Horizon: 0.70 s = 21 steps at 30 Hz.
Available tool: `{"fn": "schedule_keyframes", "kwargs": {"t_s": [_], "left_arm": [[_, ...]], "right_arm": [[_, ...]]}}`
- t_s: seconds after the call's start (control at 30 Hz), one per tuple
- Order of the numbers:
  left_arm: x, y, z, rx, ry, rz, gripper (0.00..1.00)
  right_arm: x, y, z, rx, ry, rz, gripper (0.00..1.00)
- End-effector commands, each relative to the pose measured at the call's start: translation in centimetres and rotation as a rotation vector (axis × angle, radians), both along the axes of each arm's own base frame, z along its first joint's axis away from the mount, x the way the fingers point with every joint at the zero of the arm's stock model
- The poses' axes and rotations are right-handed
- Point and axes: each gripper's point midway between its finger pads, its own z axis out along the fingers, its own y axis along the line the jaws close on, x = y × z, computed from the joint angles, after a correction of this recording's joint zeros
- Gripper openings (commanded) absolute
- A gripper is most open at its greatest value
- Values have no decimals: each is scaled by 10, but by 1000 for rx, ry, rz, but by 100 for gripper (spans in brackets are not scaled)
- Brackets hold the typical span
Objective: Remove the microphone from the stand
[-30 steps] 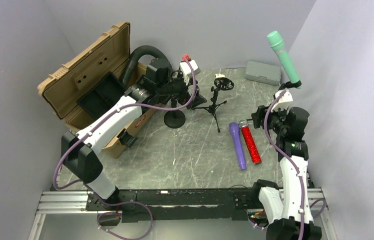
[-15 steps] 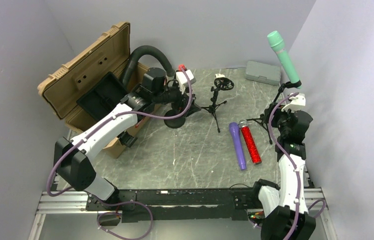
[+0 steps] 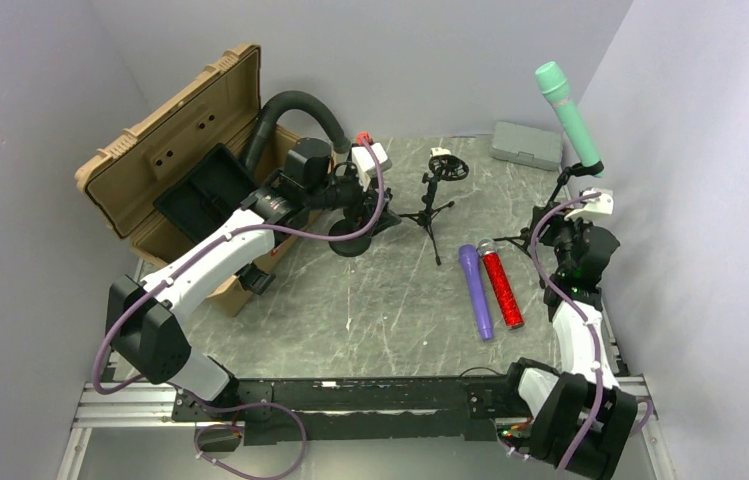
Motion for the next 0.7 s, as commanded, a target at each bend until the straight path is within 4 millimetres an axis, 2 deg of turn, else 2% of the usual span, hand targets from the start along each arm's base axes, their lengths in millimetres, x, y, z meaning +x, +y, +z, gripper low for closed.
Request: {"fn": "schedule_keyframes", "kwargs": {"t_s": [0.0, 0.43, 0.67], "left_arm": [[-1, 0, 16, -30, -48, -12, 99], [2, -2, 10, -18, -37, -9, 99], [6, -1, 10, -6, -39, 5, 99]], "right_arm": [[13, 0, 27, -37, -137, 27, 59], [43, -1, 20, -12, -169, 71, 51], [50, 6, 16, -25, -173, 98, 28]]}}
